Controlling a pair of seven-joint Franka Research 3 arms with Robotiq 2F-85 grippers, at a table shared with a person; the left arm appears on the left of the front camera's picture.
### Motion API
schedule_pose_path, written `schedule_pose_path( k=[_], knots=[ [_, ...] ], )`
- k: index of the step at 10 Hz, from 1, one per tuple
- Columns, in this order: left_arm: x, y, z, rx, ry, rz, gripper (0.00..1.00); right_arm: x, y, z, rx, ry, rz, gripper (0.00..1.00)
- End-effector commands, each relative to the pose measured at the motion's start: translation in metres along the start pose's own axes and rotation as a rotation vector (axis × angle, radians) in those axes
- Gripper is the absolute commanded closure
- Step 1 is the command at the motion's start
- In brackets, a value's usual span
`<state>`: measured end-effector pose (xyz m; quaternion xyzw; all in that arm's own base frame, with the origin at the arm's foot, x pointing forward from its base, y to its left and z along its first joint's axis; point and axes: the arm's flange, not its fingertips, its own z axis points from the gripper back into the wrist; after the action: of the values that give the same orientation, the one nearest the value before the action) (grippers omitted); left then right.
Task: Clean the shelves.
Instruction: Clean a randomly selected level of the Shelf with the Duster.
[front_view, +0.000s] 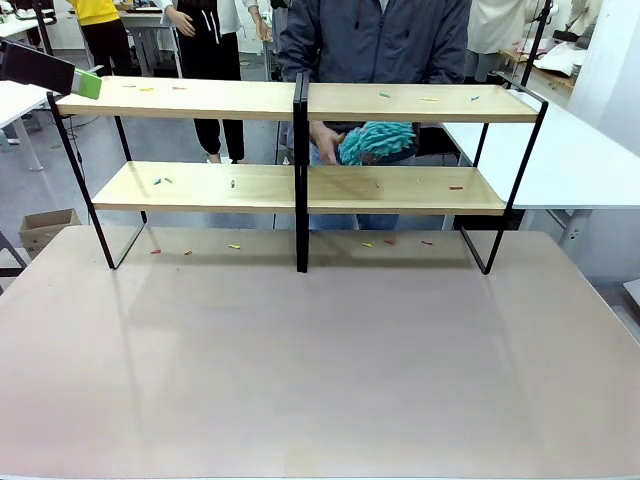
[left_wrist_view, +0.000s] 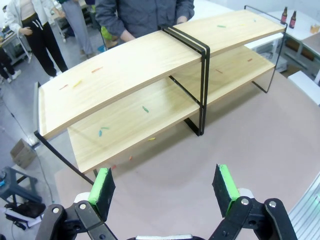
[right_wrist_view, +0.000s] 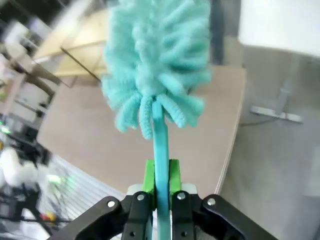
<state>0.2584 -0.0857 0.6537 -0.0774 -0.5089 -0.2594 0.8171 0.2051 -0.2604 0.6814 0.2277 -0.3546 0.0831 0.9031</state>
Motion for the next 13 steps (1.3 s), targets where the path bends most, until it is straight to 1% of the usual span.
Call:
schedule_pose_path(
  k=[1, 2, 3, 4, 5, 6, 7, 8, 9, 11, 12, 13],
  knots=[
    [-0.001, 0.001, -0.001, -0.002, 0.000, 0.002, 0.00, -0.055, 0.043, -0.027, -0.131, 0.201, 0.307, 0.88],
    [-0.001, 0.001, -0.001, -0.002, 0.000, 0.002, 0.00, -0.076, 0.058, -0.049, -0.122, 0.247, 0.380, 0.88],
    [-0.001, 0.001, -0.001, -0.002, 0.000, 0.002, 0.00, -0.089, 0.070, -0.068, -0.180, 0.279, 0.410, 0.88],
    [-0.001, 0.001, -0.001, -0.002, 0.000, 0.002, 0.00, -0.102, 0.088, -0.094, -0.155, 0.358, 0.479, 0.88],
    [-0.001, 0.001, -0.001, -0.002, 0.000, 0.002, 0.00, -0.116, 0.112, -0.128, -0.157, 0.453, 0.568, 0.88],
    [-0.001, 0.001, -0.001, -0.002, 0.000, 0.002, 0.00, -0.133, 0.138, -0.174, -0.147, 0.571, 0.661, 0.88],
    [-0.001, 0.001, -0.001, -0.002, 0.000, 0.002, 0.00, -0.145, 0.157, -0.208, -0.111, 0.628, 0.686, 0.88],
    [-0.001, 0.001, -0.001, -0.002, 0.000, 0.002, 0.00, -0.146, 0.170, -0.229, -0.115, 0.537, 0.621, 0.88],
    [-0.001, 0.001, -0.001, -0.002, 0.000, 0.002, 0.00, -0.124, 0.141, -0.164, -0.118, 0.575, 0.638, 0.88],
    [-0.001, 0.001, -0.001, -0.002, 0.000, 0.002, 0.00, -0.124, 0.141, -0.164, -0.118, 0.575, 0.638, 0.88],
    [-0.001, 0.001, -0.001, -0.002, 0.000, 0.002, 0.00, -0.118, 0.160, -0.179, -0.104, 0.595, 0.663, 0.88],
    [-0.001, 0.001, -0.001, -0.002, 0.000, 0.002, 0.00, -0.125, 0.175, -0.201, -0.090, 0.640, 0.763, 0.88]
  ],
)
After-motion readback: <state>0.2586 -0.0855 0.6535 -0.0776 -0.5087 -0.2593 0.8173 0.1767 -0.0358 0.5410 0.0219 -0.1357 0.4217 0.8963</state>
